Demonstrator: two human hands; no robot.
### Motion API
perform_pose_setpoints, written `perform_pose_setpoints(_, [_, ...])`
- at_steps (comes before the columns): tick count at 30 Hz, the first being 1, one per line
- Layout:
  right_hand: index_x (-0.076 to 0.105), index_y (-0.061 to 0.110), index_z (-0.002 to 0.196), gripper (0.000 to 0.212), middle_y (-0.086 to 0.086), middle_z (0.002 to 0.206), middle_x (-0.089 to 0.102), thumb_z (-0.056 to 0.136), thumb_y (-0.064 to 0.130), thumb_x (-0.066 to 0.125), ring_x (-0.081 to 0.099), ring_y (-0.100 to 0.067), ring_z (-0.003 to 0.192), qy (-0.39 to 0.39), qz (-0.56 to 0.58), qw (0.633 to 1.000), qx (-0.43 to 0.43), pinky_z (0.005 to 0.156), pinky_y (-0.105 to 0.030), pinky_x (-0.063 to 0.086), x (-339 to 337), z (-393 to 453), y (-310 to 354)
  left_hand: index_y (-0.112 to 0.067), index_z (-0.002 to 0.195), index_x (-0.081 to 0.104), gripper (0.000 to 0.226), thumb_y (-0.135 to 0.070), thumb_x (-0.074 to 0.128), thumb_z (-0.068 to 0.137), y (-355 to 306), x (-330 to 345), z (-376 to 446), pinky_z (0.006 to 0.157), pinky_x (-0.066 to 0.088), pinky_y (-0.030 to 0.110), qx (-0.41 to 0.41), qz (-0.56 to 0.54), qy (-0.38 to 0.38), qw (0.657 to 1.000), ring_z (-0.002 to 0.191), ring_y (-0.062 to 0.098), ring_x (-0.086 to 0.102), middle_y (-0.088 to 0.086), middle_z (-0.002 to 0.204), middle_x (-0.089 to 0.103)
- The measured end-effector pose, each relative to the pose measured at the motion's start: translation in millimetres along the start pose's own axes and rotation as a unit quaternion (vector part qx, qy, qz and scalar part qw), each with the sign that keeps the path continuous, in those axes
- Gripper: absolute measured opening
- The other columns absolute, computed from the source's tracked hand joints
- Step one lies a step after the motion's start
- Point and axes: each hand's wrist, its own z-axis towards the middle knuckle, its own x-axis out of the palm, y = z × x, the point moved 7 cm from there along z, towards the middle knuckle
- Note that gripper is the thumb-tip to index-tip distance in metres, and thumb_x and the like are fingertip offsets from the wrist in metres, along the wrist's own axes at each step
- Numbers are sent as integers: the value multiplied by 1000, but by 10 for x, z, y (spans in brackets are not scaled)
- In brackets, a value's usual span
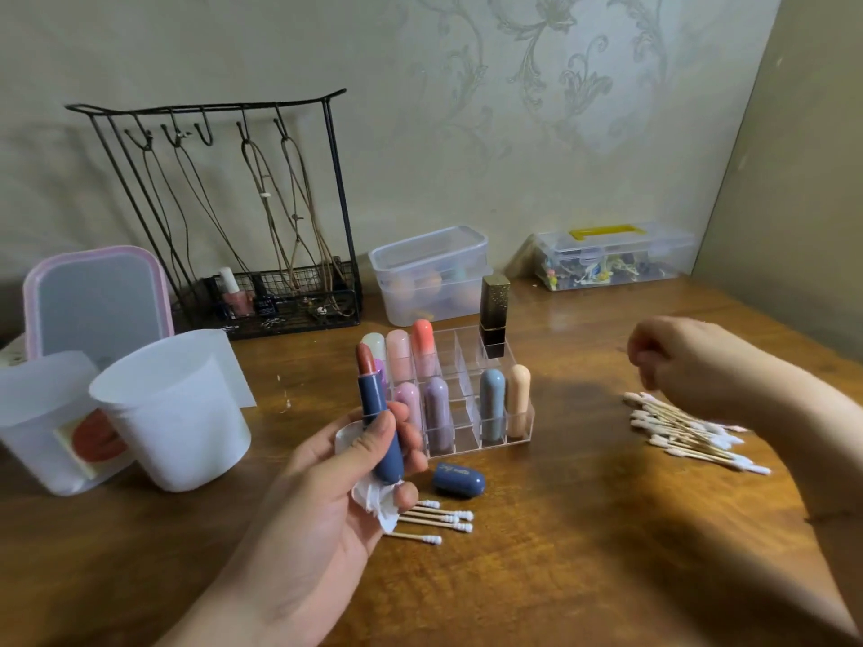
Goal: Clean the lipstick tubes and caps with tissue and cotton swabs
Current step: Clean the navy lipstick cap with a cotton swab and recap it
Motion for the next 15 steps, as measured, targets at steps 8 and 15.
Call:
perform_pose_setpoints(8, [54, 29, 75, 30, 11, 60, 55, 89, 57, 51, 50, -3, 56, 12, 140, 968, -209, 49, -20, 37, 202, -791, 1364, -8, 96, 70, 22, -18, 61, 79, -37, -78, -1, 47, 40, 25, 6, 15, -41, 999, 62, 18, 52, 11, 75, 58])
perform_pose_setpoints(15, [57, 34, 115, 40, 9, 100, 63, 85, 61, 61, 60, -13, 89, 10, 1, 982, -189, 64, -22, 43, 611, -772, 1418, -9, 100, 66, 26, -19, 62, 76, -46, -107, -2, 48, 41, 25, 16, 35, -43, 998, 60, 17, 52, 11, 74, 57])
